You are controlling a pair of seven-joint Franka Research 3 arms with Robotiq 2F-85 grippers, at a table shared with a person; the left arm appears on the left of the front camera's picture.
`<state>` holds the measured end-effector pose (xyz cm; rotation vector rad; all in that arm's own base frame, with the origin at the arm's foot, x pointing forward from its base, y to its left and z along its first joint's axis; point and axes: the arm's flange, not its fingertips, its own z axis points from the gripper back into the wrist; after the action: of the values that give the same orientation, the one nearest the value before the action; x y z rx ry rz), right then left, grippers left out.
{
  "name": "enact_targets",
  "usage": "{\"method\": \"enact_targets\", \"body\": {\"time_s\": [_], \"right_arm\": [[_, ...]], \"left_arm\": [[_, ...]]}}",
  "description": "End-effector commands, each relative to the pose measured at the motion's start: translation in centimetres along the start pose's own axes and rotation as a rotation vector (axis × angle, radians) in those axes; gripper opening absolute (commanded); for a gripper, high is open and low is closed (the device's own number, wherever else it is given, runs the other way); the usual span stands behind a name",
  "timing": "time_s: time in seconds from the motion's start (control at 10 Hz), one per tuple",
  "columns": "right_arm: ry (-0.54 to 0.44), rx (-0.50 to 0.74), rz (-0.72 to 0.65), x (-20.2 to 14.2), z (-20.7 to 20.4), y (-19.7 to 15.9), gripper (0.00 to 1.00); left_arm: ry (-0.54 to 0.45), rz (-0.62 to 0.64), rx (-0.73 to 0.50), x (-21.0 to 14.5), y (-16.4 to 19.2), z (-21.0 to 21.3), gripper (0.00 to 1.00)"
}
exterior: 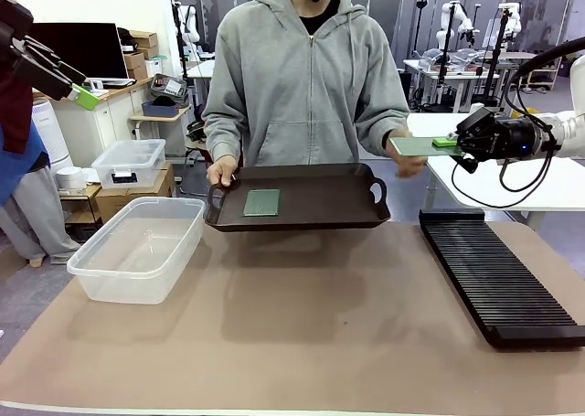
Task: Sort PCBs into racks and boxes based on the side picked up.
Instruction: If the short side of the Blank PCB is picked up, insert it into the PCB Rack ; if the long side is picked up, place it in the Organizing box.
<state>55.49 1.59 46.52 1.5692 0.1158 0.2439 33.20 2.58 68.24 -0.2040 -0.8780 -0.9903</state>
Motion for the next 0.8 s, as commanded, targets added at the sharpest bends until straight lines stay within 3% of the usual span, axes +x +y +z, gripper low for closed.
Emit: {"method": "enact_targets", "body": {"time_s": [0.0,0.2,0.7], "right_arm": [[-0.017,-0.013,0.068,0.0,0.6,0.7,0.02],[0.039,-0.046,0.274,-0.7,1.6,2.1,0.02],[0.15,-0.207,0.948,-4.6,5.5,6.7,0.02]], "left_arm": [[-0.001,0.004,0.0,-0.1,0.1,0.0,1.0],[-0.001,0.004,0.0,-0.1,0.1,0.0,1.0],[-0.001,0.004,0.0,-0.1,0.1,0.0,1.0]]}}
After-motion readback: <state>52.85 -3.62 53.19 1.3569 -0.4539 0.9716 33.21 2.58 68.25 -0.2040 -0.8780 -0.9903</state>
